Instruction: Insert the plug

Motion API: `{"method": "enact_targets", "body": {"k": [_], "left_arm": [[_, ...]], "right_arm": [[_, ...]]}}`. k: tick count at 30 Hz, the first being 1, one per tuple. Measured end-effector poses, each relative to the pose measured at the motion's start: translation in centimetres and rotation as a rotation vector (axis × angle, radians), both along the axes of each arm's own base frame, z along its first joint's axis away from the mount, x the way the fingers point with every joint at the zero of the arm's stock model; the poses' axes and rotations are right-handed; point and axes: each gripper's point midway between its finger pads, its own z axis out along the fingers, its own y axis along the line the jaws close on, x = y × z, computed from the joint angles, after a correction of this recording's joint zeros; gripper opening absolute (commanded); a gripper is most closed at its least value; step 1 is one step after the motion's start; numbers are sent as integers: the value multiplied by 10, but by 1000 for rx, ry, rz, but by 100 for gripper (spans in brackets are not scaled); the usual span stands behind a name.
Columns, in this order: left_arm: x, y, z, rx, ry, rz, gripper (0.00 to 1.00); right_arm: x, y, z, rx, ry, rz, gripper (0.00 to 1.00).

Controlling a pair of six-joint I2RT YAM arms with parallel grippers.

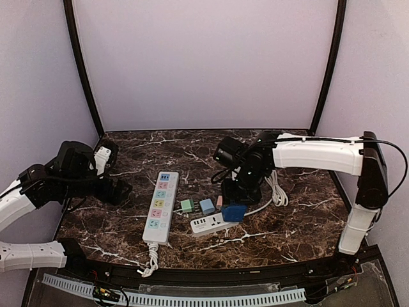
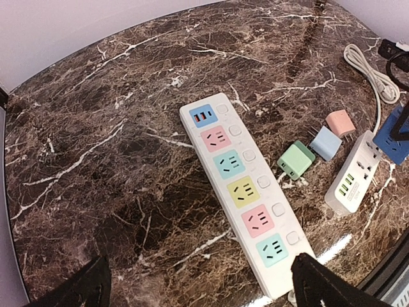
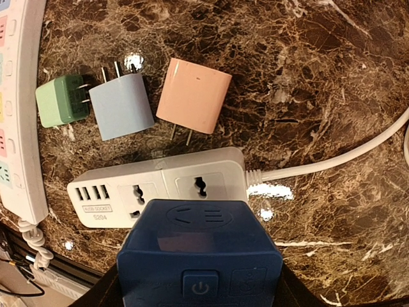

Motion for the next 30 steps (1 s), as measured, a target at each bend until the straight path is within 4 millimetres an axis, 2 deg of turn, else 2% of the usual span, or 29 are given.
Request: {"method": "enact_targets", "body": {"k": [18, 30], "left_arm": [[-2, 3, 9, -25, -38, 5, 99], [-1, 3, 9, -23, -40, 4, 99]], "right_arm": [[11, -4, -11, -27, -4, 49, 0], [17, 6, -10, 5, -22, 82, 0]]}}
